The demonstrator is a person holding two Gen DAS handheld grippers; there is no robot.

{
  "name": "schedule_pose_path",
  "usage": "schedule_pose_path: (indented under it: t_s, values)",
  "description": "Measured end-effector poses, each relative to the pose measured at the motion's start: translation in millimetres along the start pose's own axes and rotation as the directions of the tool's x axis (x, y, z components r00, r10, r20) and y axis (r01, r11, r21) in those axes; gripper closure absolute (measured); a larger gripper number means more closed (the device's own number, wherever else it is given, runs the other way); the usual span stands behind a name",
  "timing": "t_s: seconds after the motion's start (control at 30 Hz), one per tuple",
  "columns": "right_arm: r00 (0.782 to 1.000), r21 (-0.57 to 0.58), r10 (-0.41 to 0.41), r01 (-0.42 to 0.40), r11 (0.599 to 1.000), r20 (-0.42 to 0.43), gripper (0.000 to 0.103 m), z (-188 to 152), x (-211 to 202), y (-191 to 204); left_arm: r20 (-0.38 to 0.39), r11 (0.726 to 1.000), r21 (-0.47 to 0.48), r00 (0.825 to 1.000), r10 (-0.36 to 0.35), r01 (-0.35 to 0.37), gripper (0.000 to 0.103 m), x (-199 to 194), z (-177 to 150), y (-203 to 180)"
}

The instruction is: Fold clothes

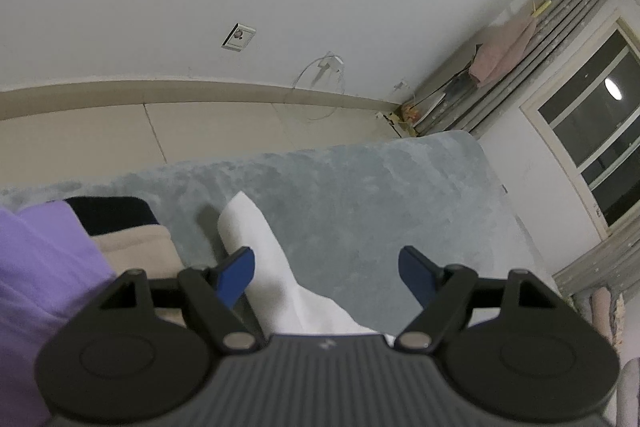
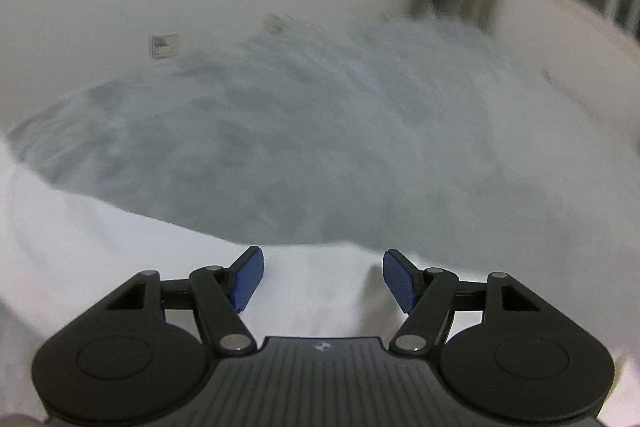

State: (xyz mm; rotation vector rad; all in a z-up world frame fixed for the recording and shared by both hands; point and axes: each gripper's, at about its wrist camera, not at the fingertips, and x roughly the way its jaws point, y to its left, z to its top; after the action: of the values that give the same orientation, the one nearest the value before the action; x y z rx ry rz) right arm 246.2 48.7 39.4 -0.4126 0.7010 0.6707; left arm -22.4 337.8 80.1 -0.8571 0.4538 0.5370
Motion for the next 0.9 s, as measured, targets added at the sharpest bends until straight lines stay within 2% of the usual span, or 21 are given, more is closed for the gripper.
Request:
schedule_pose_path:
  t_s: [0.03, 0.1, 0.13, 0.17, 0.3, 0.4, 0.47, 0.57, 0.67, 0.7, 0.73, 0.77, 0.83, 0.9]
  values:
    - [1.0, 0.02, 0.001, -0.001, 1.0, 0.004, 0.039, -3, 4, 0, -0.004, 1.0, 0.007, 1.0, 0.006, -0.006, 0.025, 1, -1, -1]
    - [0.999, 0.028, 0.009, -0.01, 1.0, 0.031, 0.061, -7, 6, 6, -0.015, 1.0, 0.021, 1.0, 0.019, -0.018, 0.025, 4, -2, -3]
    - [0.999, 0.015, 0.007, -0.007, 1.0, 0.04, 0.09, -6, 4, 11, -0.022, 0.999, 0.03, 0.999, 0.023, -0.023, 0.025, 5, -3, -4]
    - [0.999, -0.006, -0.017, 0.017, 1.0, 0.042, 0.096, -8, 4, 14, -0.033, 0.999, 0.045, 0.999, 0.027, -0.026, 0.025, 8, -4, -6]
    - [0.987, -0.014, -0.094, 0.097, 0.995, 0.129, 0.098, 0, 3, 17, -0.079, 0.996, 0.084, 0.996, 0.042, -0.035, 0.025, 19, -9, -11]
    - [0.955, 0.118, -0.166, 0.14, 0.983, 0.245, 0.097, 11, -9, 4, -0.081, 0.993, 0.104, 0.995, 0.056, -0.048, 0.024, 23, -11, -12]
    - [0.954, 0.134, -0.195, 0.168, 0.977, 0.228, 0.097, 16, -1, 0, -0.088, 0.992, 0.112, 0.994, 0.06, -0.05, 0.021, 25, -12, -12]
    - [0.964, 0.073, -0.237, 0.229, 0.971, 0.124, 0.097, 12, 29, 9, -0.094, 0.99, 0.13, 0.993, 0.069, -0.056, 0.019, 28, -12, -13]
    - [0.953, 0.067, -0.277, 0.27, 0.96, 0.124, 0.092, 5, 42, 21, -0.091, 0.99, 0.126, 0.993, 0.069, -0.058, 0.019, 27, -10, -8]
    - [0.951, 0.078, -0.279, 0.271, 0.959, 0.131, 0.09, 4, 42, 23, -0.088, 0.991, 0.122, 0.994, 0.069, -0.058, 0.019, 27, -9, -7]
    - [0.955, 0.107, -0.261, 0.247, 0.963, 0.141, 0.081, 5, 37, 19, -0.085, 0.991, 0.12, 0.994, 0.07, -0.059, 0.019, 26, -7, -7]
    - [0.959, 0.145, -0.234, 0.212, 0.967, 0.161, 0.075, 6, 28, 14, -0.081, 0.991, 0.12, 0.994, 0.072, -0.062, 0.019, 26, -5, -8]
    - [0.954, 0.176, -0.205, 0.168, 0.97, 0.218, 0.075, 7, 8, 10, -0.061, 0.992, 0.106, 0.995, 0.076, -0.069, 0.02, 23, -1, -6]
    - [0.952, 0.131, -0.14, 0.107, 0.985, 0.271, 0.074, 6, -14, 19, -0.02, 0.995, 0.08, 0.998, 0.066, -0.064, 0.02, 14, 5, -3]
